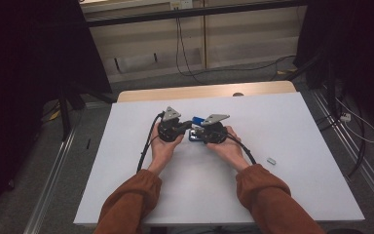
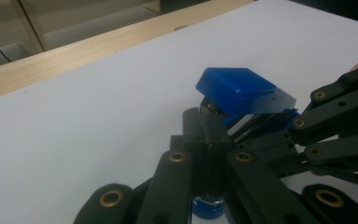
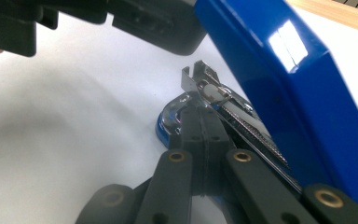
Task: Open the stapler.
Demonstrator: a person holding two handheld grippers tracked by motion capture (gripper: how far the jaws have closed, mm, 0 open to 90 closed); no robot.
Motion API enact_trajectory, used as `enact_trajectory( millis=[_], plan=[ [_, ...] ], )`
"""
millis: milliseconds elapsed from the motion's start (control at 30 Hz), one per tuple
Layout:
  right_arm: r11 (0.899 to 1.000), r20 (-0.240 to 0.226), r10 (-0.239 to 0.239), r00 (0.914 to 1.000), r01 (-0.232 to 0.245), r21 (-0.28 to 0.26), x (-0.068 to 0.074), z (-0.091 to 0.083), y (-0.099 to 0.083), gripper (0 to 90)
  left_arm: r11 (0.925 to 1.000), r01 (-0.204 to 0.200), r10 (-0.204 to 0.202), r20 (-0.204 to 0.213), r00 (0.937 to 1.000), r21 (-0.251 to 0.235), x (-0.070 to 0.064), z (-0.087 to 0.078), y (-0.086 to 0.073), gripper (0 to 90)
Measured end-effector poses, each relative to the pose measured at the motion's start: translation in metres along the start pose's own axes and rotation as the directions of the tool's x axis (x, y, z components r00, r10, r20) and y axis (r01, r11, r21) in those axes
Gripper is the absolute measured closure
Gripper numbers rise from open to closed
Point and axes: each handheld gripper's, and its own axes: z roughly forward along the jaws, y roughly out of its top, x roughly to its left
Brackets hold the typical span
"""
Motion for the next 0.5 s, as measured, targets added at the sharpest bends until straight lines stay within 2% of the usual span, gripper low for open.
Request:
enact_trajectory(
  millis=[500],
  plan=[
    [1.0,0.011,-0.014,0.9998,0.014,0.011,-0.0002,-0.0014,0.0011,90.0,0.9998,-0.003,0.003,0.006,1.0,-0.017,-0.0019,-0.0005,0.0048,90.0]
  ],
)
